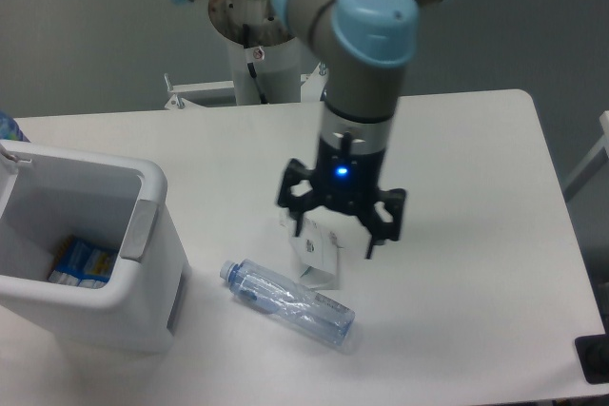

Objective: Open the trash can

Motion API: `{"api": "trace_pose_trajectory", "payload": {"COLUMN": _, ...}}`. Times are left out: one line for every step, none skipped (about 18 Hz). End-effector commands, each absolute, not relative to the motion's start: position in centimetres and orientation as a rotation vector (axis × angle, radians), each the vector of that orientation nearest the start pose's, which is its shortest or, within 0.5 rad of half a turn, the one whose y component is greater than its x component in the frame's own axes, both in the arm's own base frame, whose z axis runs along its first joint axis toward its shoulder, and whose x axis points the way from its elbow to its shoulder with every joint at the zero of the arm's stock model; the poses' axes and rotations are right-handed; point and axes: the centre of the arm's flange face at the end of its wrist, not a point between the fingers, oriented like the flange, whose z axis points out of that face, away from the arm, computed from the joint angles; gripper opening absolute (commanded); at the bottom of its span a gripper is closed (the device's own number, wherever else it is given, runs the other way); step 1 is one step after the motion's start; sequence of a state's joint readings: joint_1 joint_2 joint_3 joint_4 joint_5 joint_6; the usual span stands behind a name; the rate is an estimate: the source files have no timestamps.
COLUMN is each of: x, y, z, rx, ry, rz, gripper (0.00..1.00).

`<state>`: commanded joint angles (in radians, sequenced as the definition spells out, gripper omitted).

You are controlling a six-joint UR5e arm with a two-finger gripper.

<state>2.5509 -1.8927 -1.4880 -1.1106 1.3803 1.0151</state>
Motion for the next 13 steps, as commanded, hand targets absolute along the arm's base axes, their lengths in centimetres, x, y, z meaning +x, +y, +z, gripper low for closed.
{"api": "trace_pose_trajectory", "payload": {"x": -45.0, "y": 47.9, "z": 38.5, "rx": -2.896, "ry": 0.123, "rz": 0.13, "gripper": 1.0}}
{"api": "trace_pose_trajectory", "payload": {"x": -46.3, "y": 47.8, "z": 37.1, "rx": -2.933, "ry": 0.15, "rz": 0.145, "gripper": 1.0}}
{"api": "trace_pose_trajectory", "payload": {"x": -47.6, "y": 48.1, "z": 36.2, "rx": -2.97, "ry": 0.18, "rz": 0.17, "gripper": 1.0}}
{"api": "trace_pose_trajectory", "payload": {"x": -48.6, "y": 48.3, "z": 36.3, "rx": -3.004, "ry": 0.192, "rz": 0.202, "gripper": 1.0}}
{"api": "trace_pose_trajectory", "payload": {"x": -49.1, "y": 48.2, "z": 36.5, "rx": -3.03, "ry": 0.188, "rz": 0.227, "gripper": 1.0}}
{"api": "trace_pose_trajectory", "payload": {"x": -48.9, "y": 48.3, "z": 36.1, "rx": -3.056, "ry": 0.194, "rz": 0.216, "gripper": 1.0}}
{"api": "trace_pose_trajectory", "payload": {"x": -48.9, "y": 48.2, "z": 35.8, "rx": -3.077, "ry": 0.198, "rz": 0.209, "gripper": 1.0}}
{"api": "trace_pose_trajectory", "payload": {"x": -48.8, "y": 48.3, "z": 35.9, "rx": -3.088, "ry": 0.203, "rz": 0.208, "gripper": 1.0}}
{"api": "trace_pose_trajectory", "payload": {"x": -48.8, "y": 48.3, "z": 36.1, "rx": -3.087, "ry": 0.203, "rz": 0.21, "gripper": 1.0}}
{"api": "trace_pose_trajectory", "payload": {"x": -48.9, "y": 48.3, "z": 36.4, "rx": -3.084, "ry": 0.2, "rz": 0.216, "gripper": 1.0}}
{"api": "trace_pose_trajectory", "payload": {"x": -48.9, "y": 48.3, "z": 36.5, "rx": -3.087, "ry": 0.2, "rz": 0.21, "gripper": 1.0}}
{"api": "trace_pose_trajectory", "payload": {"x": -48.8, "y": 48.2, "z": 36.4, "rx": -3.094, "ry": 0.201, "rz": 0.198, "gripper": 1.0}}
{"api": "trace_pose_trajectory", "payload": {"x": -48.7, "y": 48.0, "z": 36.2, "rx": -3.1, "ry": 0.195, "rz": 0.185, "gripper": 1.0}}
